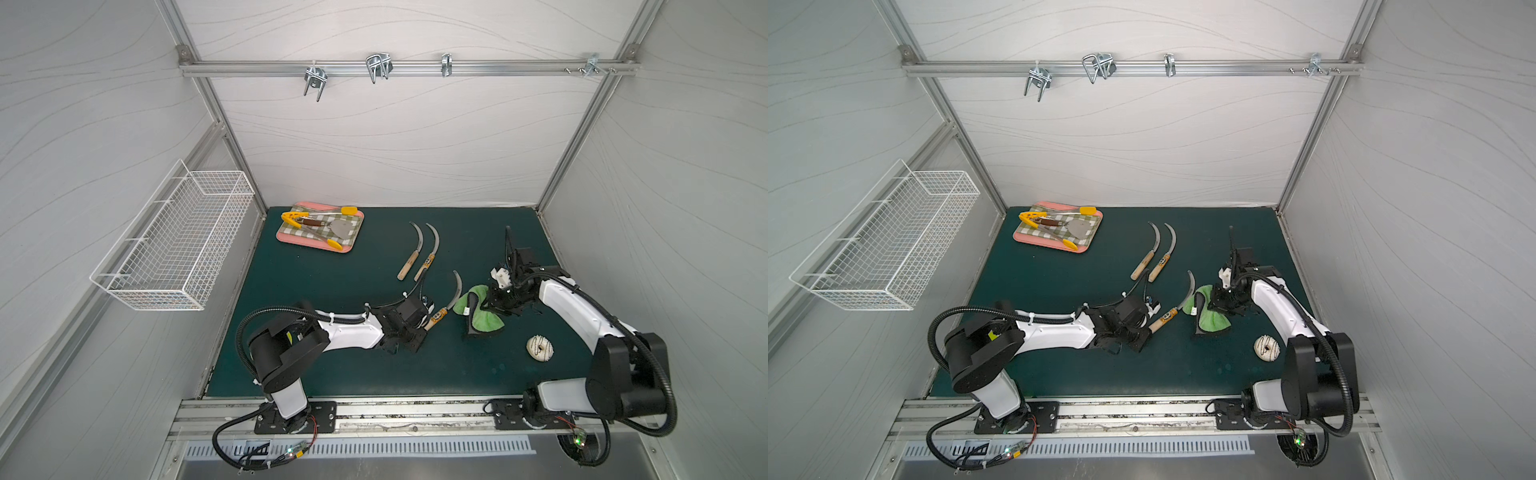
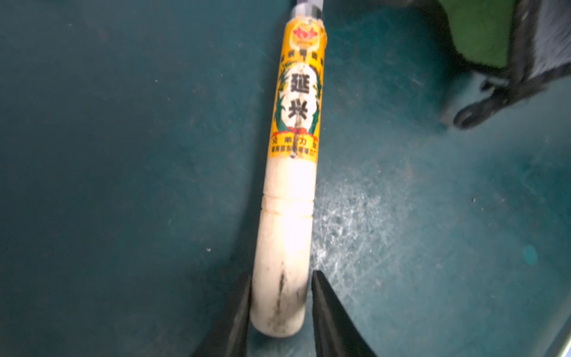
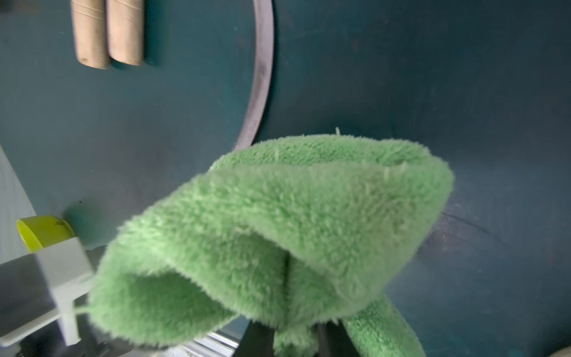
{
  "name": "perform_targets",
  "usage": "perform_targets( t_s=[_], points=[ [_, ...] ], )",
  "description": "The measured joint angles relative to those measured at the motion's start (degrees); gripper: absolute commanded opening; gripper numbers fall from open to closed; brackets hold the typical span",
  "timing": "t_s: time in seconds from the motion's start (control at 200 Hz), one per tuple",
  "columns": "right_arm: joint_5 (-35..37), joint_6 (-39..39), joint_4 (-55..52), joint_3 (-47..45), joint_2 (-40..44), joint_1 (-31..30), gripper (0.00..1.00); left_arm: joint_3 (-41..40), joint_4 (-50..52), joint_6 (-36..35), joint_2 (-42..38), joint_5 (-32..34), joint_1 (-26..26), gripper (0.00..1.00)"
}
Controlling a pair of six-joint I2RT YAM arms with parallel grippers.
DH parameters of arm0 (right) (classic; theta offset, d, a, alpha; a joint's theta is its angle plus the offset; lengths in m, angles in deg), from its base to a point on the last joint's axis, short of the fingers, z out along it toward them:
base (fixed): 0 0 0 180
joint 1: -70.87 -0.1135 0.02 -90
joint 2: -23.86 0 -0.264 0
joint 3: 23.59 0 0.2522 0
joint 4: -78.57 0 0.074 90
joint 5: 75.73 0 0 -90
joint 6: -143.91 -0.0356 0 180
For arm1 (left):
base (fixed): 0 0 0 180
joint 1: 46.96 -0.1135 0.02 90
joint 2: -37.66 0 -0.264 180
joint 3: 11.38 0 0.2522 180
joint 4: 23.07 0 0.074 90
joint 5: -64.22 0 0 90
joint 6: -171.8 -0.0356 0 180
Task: Wipe small sickles with rags
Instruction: Adjust the small sickle at the center of the board.
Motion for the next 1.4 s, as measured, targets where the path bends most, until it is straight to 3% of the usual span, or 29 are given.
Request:
perform_targets(
  t_s=[0.305, 0.54, 0.6, 0.705, 0.795, 1.001, 1.256, 1.401],
  points=[
    [1.2, -0.2, 0.6, 0.0, -6.2, 2.0, 0.2, -0.7, -2.4, 0.9, 0.3, -0.6, -0.3, 0.04],
    [3.8, 0.3, 0.7, 0.3, -8.7, 3.9, 0.2, -0.7, -4.3, 0.9, 1.2, -1.1, -1.1, 0.0],
    [4.4, 0.3, 0.7, 0.5, -9.2, 4.3, 0.27, -0.3, -4.5, 0.9, 1.5, -1.5, -1.4, 0.0],
    [5.7, 0.7, 0.6, 1.2, -9.9, 4.7, 0.49, 0.8, -4.8, 0.9, 2.6, -1.8, -1.8, 0.0],
    [7.4, 1.2, 0.4, 2.0, -10.0, 4.8, 0.61, 1.7, -5.2, 0.7, 3.6, -1.9, -2.1, 0.0],
    [13.0, 1.1, -1.4, 2.7, -7.4, 3.5, 0.69, 2.7, -6.0, 0.7, 4.7, -2.2, -2.3, 0.0],
    [22.7, -0.3, -7.1, 9.1, -5.2, -9.7, 0.91, 2.7, -6.3, 0.7, 4.7, -2.9, -3.3, 0.0],
    [26.1, -1.4, -8.4, 9.8, -6.5, -11.9, 0.95, 2.4, -6.9, 0.7, 4.7, -3.3, -4.5, 0.0]
  ],
)
